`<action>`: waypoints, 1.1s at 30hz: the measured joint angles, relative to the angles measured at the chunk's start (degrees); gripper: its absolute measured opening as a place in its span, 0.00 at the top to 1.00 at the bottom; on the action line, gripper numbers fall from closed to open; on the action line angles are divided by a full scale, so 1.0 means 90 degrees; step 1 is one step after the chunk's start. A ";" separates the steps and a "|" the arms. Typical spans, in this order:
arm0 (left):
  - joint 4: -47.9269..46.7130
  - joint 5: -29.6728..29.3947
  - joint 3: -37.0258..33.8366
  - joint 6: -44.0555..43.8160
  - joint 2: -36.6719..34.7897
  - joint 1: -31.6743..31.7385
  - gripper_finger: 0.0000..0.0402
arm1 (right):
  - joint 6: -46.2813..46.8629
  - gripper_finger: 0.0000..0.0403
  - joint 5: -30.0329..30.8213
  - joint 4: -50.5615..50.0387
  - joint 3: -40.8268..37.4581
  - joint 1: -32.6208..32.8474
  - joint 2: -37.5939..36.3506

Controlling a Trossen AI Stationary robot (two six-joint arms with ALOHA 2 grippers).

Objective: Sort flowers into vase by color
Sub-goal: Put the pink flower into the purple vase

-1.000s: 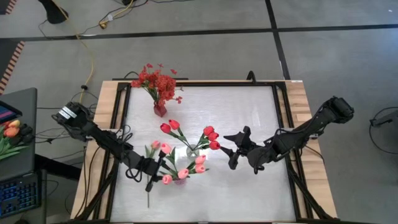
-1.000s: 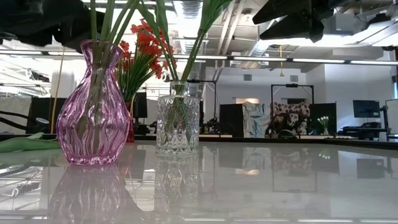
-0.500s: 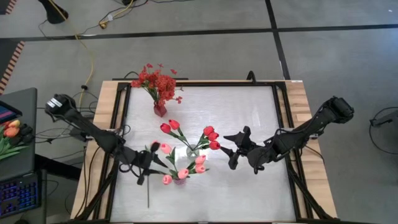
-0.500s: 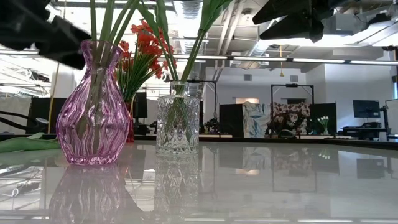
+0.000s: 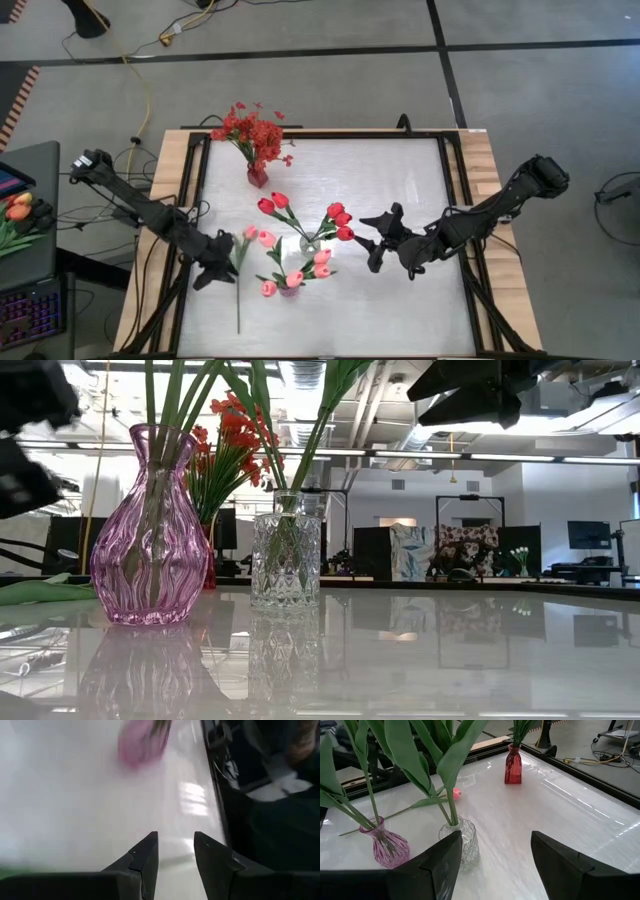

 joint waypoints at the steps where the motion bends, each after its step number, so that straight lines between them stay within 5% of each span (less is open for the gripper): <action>1: -0.0175 0.0220 0.0000 -0.0411 -0.0061 0.0000 0.72 | -0.0002 0.34 0.0000 -0.0026 0.0000 0.0000 -0.0002; 7: -0.0885 0.0997 0.0000 -0.3235 -0.0100 0.0000 0.72 | -0.0208 0.34 -0.0039 -0.0073 0.0000 0.0000 -0.0001; 13: -0.1237 0.0858 0.0000 -0.5029 0.0065 0.0000 0.72 | -0.0495 0.34 -0.0518 -0.0073 0.0000 0.0000 -0.0001; 21: -0.1852 0.0607 0.0886 -0.5208 0.0632 0.0000 0.72 | -0.0898 0.34 -0.0884 -0.0073 0.0000 0.0017 0.0000; 28: -0.3524 -0.0973 0.1950 -0.5120 0.1554 -0.0102 0.72 | -0.1087 0.34 -0.1181 -0.0094 0.0000 -0.0011 0.0000; 33: -0.3454 -0.1058 0.1967 -0.5398 0.2364 -0.0187 0.72 | -0.1097 0.34 -0.1533 -0.0384 0.0000 -0.0010 0.0000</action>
